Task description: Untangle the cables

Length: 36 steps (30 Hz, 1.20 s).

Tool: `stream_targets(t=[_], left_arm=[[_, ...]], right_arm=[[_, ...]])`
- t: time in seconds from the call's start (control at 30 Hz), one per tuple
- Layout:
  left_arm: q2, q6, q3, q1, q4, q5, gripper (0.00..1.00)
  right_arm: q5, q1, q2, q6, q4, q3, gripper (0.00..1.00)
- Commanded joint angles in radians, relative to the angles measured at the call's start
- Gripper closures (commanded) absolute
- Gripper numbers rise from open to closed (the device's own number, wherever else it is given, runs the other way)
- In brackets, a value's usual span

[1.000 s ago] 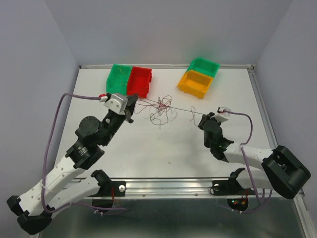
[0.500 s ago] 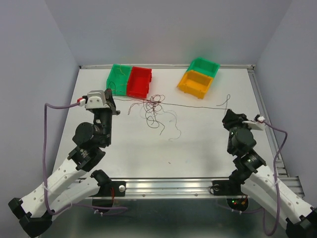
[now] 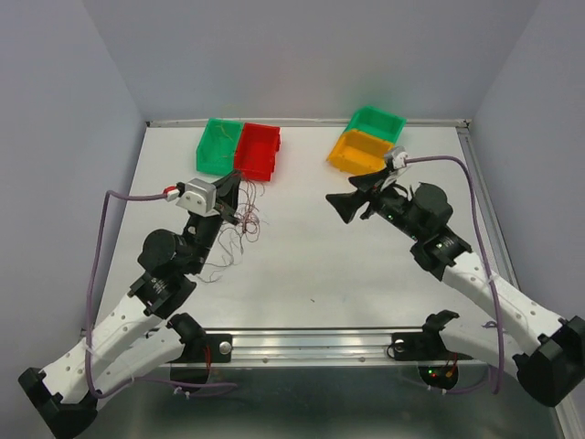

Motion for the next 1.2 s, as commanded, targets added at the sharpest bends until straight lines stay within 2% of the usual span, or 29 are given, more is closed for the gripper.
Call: stream_targets(t=[0.0, 0.07, 0.13, 0.37, 0.5, 0.63, 0.67, 0.7, 0.73, 0.77, 0.87, 0.93, 1.03, 1.1, 1.17], left_arm=[[0.000, -0.033, -0.007, 0.004, 0.059, 0.139, 1.00], [0.009, -0.043, -0.018, 0.004, 0.066, 0.164, 1.00], [0.040, -0.053, -0.031, 0.002, 0.086, 0.207, 1.00], [0.104, -0.086, -0.056, 0.002, 0.141, 0.265, 1.00], [0.086, -0.086, -0.108, -0.001, 0.207, 0.305, 1.00], [0.065, -0.082, -0.123, 0.000, 0.227, 0.212, 1.00], [0.051, -0.079, -0.123, 0.000, 0.227, 0.164, 1.00], [0.042, -0.073, -0.128, 0.000, 0.230, 0.143, 1.00], [0.034, -0.071, -0.133, 0.000, 0.236, 0.120, 1.00], [0.025, -0.066, -0.136, 0.000, 0.241, 0.100, 1.00], [-0.012, -0.047, -0.145, 0.000, 0.255, 0.046, 1.00], [-0.027, -0.031, -0.145, 0.000, 0.261, -0.021, 1.00], [-0.015, -0.011, -0.148, 0.000, 0.298, -0.184, 1.00], [0.008, 0.015, -0.142, 0.000, 0.336, -0.337, 1.00], [0.031, 0.038, -0.127, 0.000, 0.356, -0.453, 1.00]], right_arm=[[-0.227, 0.078, 0.112, -0.069, 0.208, 0.016, 0.09], [-0.246, 0.117, 0.169, -0.064, 0.393, -0.063, 0.09], [-0.256, 0.135, 0.227, -0.049, 0.478, -0.070, 0.09], [-0.227, 0.249, 0.408, -0.100, 0.467, 0.002, 0.09], [-0.239, 0.278, 0.534, -0.109, 0.469, 0.070, 0.10], [-0.232, 0.289, 0.594, -0.113, 0.461, 0.114, 0.34], [-0.179, 0.289, 0.596, -0.115, 0.460, 0.111, 0.52], [-0.140, 0.287, 0.591, -0.118, 0.461, 0.108, 0.61], [-0.062, 0.289, 0.588, -0.118, 0.458, 0.096, 0.78], [-0.018, 0.289, 0.583, -0.120, 0.457, 0.096, 0.83], [0.133, 0.287, 0.551, -0.120, 0.457, 0.059, 0.86], [0.182, 0.289, 0.530, -0.136, 0.438, 0.027, 0.80], [0.248, 0.287, 0.478, -0.152, 0.386, 0.007, 0.80], [0.367, 0.289, 0.443, -0.144, 0.337, -0.002, 0.87], [0.493, 0.289, 0.419, -0.135, 0.284, -0.007, 0.87]])
